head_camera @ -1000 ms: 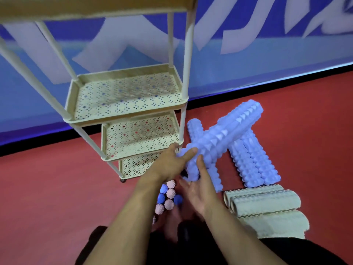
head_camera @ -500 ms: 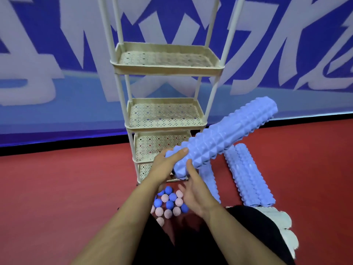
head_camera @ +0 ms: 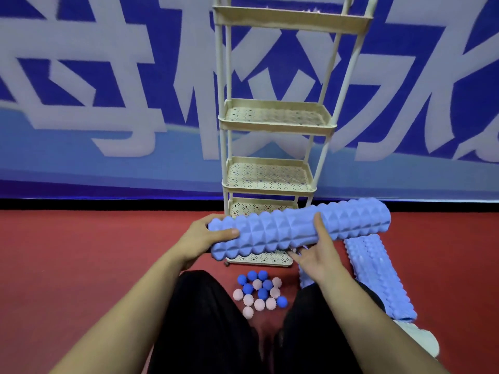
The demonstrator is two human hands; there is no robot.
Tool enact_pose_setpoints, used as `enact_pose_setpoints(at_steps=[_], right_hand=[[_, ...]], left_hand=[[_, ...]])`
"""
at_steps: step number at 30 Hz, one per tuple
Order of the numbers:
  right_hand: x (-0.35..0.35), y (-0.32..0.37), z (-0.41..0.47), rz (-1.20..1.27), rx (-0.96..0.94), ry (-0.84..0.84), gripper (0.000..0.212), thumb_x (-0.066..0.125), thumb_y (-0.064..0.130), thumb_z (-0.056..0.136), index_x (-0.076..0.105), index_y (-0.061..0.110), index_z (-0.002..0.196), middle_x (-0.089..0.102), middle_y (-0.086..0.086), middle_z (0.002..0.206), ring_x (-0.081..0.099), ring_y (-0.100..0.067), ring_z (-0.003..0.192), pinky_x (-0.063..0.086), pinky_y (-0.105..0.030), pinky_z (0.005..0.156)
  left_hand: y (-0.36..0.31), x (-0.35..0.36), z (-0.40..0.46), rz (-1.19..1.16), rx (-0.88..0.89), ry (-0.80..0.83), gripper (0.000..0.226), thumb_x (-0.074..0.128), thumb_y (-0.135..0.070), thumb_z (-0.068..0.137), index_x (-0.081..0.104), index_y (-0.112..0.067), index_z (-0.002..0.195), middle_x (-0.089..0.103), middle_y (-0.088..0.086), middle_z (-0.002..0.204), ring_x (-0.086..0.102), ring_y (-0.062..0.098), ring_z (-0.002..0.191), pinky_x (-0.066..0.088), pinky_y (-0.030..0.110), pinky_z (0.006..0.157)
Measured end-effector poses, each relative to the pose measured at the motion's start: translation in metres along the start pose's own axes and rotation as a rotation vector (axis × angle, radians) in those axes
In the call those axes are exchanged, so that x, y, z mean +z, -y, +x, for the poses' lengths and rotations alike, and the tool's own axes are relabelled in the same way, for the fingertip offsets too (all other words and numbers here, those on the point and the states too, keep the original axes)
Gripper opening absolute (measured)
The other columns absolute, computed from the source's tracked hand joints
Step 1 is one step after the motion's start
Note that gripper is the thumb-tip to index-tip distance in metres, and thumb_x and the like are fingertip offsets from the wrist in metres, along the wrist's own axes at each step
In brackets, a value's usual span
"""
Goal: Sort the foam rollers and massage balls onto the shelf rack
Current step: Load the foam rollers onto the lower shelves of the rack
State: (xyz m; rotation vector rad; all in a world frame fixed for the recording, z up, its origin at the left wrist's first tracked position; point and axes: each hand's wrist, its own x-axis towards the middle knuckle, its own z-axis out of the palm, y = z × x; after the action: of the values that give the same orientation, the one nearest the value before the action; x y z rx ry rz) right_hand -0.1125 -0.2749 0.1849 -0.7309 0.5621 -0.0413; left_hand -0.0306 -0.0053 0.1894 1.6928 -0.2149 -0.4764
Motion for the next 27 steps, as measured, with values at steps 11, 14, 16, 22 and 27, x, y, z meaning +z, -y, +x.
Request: enact_pose_setpoints(at_steps=[11, 14, 16, 22, 27], right_hand=[[0.003, -0.016, -0.077, -0.046, 0.133, 0.091, 0.064, 0.08, 0.057, 0.076, 0.069, 0.009, 0.116, 0.075, -0.016, 0.108, 0.072, -0.031, 0.105, 0.054, -0.05, 0.099], [0.002, -0.02, -0.086, -0.041, 0.11, 0.082, 0.063, 0.08, 0.057, 0.075, 0.069, 0.01, 0.115, 0.076, -0.015, 0.105, 0.072, -0.031, 0.104, 0.055, -0.049, 0.097], [-0.001, -0.023, -0.089, -0.042, 0.087, 0.073, 0.062, 0.08, 0.057, 0.075, 0.07, 0.011, 0.115, 0.077, -0.014, 0.105, 0.072, -0.03, 0.103, 0.055, -0.049, 0.097], [-0.01, -0.024, -0.088, 0.004, 0.024, 0.004, 0.051, 0.08, 0.05, 0.079, 0.071, 0.012, 0.112, 0.078, -0.01, 0.098, 0.071, -0.028, 0.102, 0.056, -0.047, 0.095], [-0.029, -0.023, -0.063, -0.001, 0.007, -0.105, 0.057, 0.081, 0.055, 0.075, 0.07, 0.016, 0.115, 0.074, -0.008, 0.112, 0.069, -0.026, 0.104, 0.054, -0.049, 0.098]], left_hand=[[-0.019, -0.008, -0.092, 0.105, 0.15, -0.073, 0.043, 0.087, -0.019, 0.078, 0.07, -0.022, 0.117, 0.076, 0.003, 0.109, 0.074, 0.023, 0.098, 0.059, 0.034, 0.076], [-0.018, -0.008, -0.102, 0.115, 0.161, -0.081, 0.04, 0.086, -0.017, 0.08, 0.07, -0.021, 0.117, 0.076, 0.005, 0.108, 0.075, 0.026, 0.096, 0.059, 0.036, 0.076], [-0.016, -0.006, -0.105, 0.112, 0.173, -0.088, 0.041, 0.086, -0.018, 0.079, 0.07, -0.02, 0.117, 0.077, 0.006, 0.107, 0.075, 0.029, 0.096, 0.059, 0.035, 0.074], [-0.009, 0.013, -0.095, 0.033, 0.181, -0.161, 0.053, 0.091, -0.025, 0.074, 0.067, -0.026, 0.121, 0.076, 0.0, 0.111, 0.074, 0.024, 0.102, 0.06, 0.034, 0.081], [0.0, 0.034, -0.061, 0.105, 0.124, -0.175, 0.055, 0.086, -0.03, 0.082, 0.059, -0.03, 0.129, 0.066, -0.01, 0.12, 0.068, 0.007, 0.104, 0.057, 0.023, 0.078]])
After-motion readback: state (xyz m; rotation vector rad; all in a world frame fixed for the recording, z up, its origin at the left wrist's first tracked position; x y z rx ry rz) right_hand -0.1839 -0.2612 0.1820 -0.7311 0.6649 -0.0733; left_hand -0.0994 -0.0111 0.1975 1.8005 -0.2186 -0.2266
